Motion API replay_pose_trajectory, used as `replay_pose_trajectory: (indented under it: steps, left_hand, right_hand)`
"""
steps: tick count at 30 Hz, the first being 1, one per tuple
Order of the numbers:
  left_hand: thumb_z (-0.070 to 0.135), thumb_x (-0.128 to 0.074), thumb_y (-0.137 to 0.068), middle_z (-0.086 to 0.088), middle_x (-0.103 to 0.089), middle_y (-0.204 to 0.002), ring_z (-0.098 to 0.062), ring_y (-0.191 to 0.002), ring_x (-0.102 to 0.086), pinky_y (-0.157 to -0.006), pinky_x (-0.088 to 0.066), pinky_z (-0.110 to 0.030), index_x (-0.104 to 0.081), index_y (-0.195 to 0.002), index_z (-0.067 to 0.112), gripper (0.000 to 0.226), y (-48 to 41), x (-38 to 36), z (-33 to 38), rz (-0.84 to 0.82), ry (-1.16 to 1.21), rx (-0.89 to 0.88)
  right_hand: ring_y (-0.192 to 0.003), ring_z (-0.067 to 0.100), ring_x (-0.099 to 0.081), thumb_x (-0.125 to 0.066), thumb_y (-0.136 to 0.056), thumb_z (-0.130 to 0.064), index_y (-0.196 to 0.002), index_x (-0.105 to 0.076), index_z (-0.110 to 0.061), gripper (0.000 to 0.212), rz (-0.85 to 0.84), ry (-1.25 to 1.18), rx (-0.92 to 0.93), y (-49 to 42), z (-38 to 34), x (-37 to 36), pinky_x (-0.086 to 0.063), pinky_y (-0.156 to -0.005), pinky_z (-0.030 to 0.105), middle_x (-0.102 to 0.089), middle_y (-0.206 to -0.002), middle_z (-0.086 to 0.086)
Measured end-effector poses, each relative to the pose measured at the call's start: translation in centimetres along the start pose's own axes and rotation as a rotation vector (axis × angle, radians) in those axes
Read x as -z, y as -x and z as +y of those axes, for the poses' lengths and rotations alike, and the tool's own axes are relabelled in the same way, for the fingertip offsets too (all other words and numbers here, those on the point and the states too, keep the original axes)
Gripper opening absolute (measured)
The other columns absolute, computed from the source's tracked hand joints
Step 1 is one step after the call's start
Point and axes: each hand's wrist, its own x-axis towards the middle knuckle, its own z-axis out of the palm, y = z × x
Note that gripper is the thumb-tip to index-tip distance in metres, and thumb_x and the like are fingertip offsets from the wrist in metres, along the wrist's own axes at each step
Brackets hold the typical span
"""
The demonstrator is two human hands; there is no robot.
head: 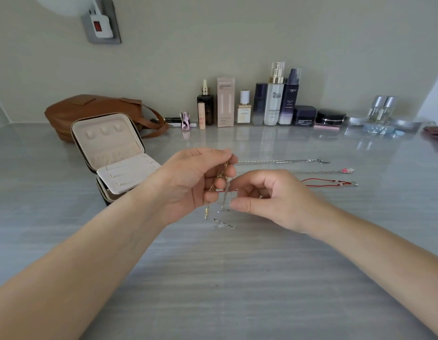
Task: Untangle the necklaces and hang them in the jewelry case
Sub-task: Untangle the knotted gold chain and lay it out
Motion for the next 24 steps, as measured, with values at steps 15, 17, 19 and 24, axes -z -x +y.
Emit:
replay_pose_trajectory:
  steps: [15,17,19,24]
  left_hand:
    - [0.019,-0.052,-0.091,0.003,-0.057,-0.056,-0.006,-0.042,-0.042,-0.035,-0.030,-0.015,-0.060,-0.078,0.011,0.017,0.0,-0.2,0.0,0.011,0.041,0.000]
    - [0.019,-0.052,-0.091,0.003,-0.057,-0.056,-0.006,-0.042,-0.043,-0.035,-0.031,-0.015,-0.060,-0.077,0.011,0.017,0.1,-0.5,-0.1,0.001,0.027,0.000]
    - [0.018,-0.052,-0.091,0.003,-0.058,-0.055,-0.006,-0.042,-0.043,-0.035,-0.031,-0.015,-0.061,-0.076,0.011,0.018,0.1,-0.5,-0.1,0.010,0.022,-0.005]
    - [0.018,-0.053,-0.091,0.004,-0.058,-0.055,-0.005,-0.041,-0.043,-0.035,-0.030,-0.013,-0.060,-0.077,0.012,0.017,-0.1,0.1,0.1,0.067,0.043,-0.011]
  right_hand:
    - [-0.065,0.010,-0.049,-0.074,-0.074,-0.015,-0.077,-0.064,-0.033,0.021,0.015,0.006,0.019,-0.1,0.3,-0.6,-0.042,-0.065,0.023,-0.057,-0.069,-0.008]
    - [-0.060,0.004,-0.049,-0.073,-0.076,-0.014,-0.071,-0.063,-0.032,0.022,0.048,0.034,0.034,-0.2,0.5,-0.9,-0.041,-0.063,0.019,-0.058,-0.065,-0.010]
    - [-0.057,0.001,-0.049,-0.071,-0.078,-0.013,-0.068,-0.064,-0.030,0.021,0.078,0.040,0.041,-0.1,0.5,-0.8,-0.042,-0.060,0.017,-0.060,-0.062,-0.010]
    - [-0.054,-0.001,-0.054,-0.066,-0.082,-0.012,-0.071,-0.067,-0.026,0.017,0.088,0.038,0.060,0.0,-0.2,0.5,-0.043,-0.059,0.010,-0.063,-0.059,-0.012]
